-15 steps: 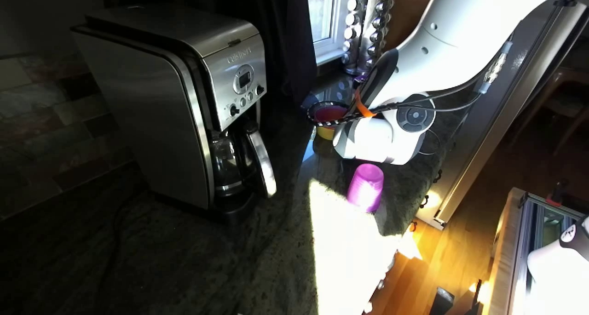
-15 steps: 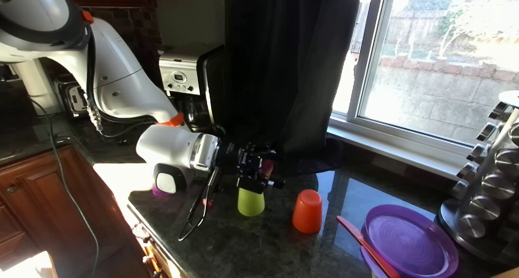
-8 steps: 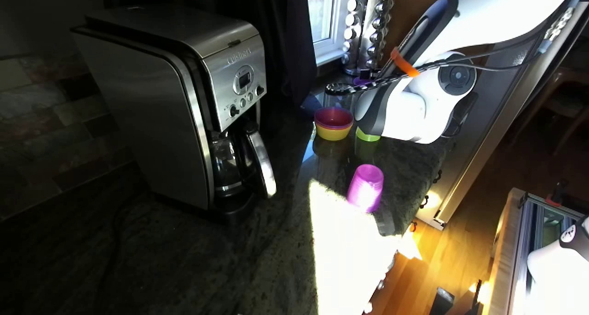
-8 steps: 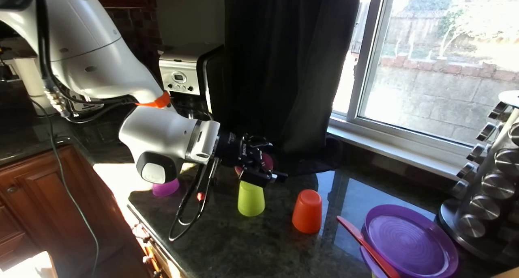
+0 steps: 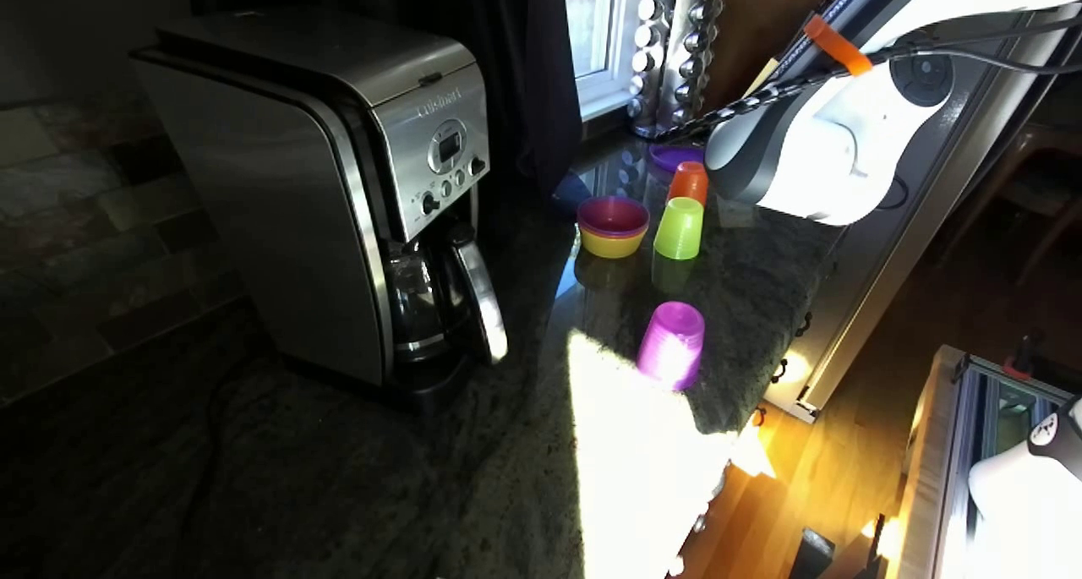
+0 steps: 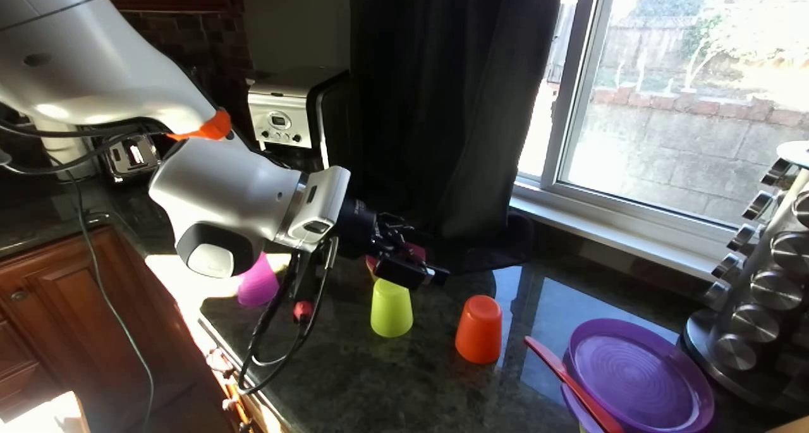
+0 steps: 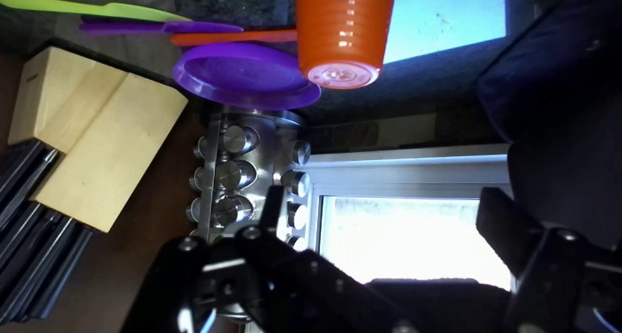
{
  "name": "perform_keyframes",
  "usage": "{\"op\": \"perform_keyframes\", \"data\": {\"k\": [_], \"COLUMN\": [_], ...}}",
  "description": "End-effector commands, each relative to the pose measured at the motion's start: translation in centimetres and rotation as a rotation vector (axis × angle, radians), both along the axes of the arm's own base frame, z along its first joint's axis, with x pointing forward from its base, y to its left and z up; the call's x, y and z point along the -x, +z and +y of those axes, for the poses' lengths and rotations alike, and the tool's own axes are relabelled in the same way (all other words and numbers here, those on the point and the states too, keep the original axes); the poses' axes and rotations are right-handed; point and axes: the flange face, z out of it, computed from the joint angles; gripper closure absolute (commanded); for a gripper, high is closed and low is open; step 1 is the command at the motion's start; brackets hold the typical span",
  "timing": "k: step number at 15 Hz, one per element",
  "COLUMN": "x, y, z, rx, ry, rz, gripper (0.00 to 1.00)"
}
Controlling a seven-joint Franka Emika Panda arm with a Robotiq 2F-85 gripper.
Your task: Turn the green cup
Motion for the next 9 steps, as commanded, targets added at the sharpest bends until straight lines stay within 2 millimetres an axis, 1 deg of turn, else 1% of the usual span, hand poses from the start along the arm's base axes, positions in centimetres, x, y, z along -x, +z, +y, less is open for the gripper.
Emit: {"op": "perform_keyframes", "data": {"k": [1,6,7,9], "x": [0.3,0.8,1.3,2.0], "y": [0.3,0.6,1.1,2.1], "z": [0.0,0.1,1.5,2.5], "rx": [0.0,0.0,-0.115,-0.176], "ry": [0.008,0.018,0.101,0.147], "rz": [0.002,0.007,0.029,0.035], "gripper": [0.0,0.0,0.0,0.0]}}
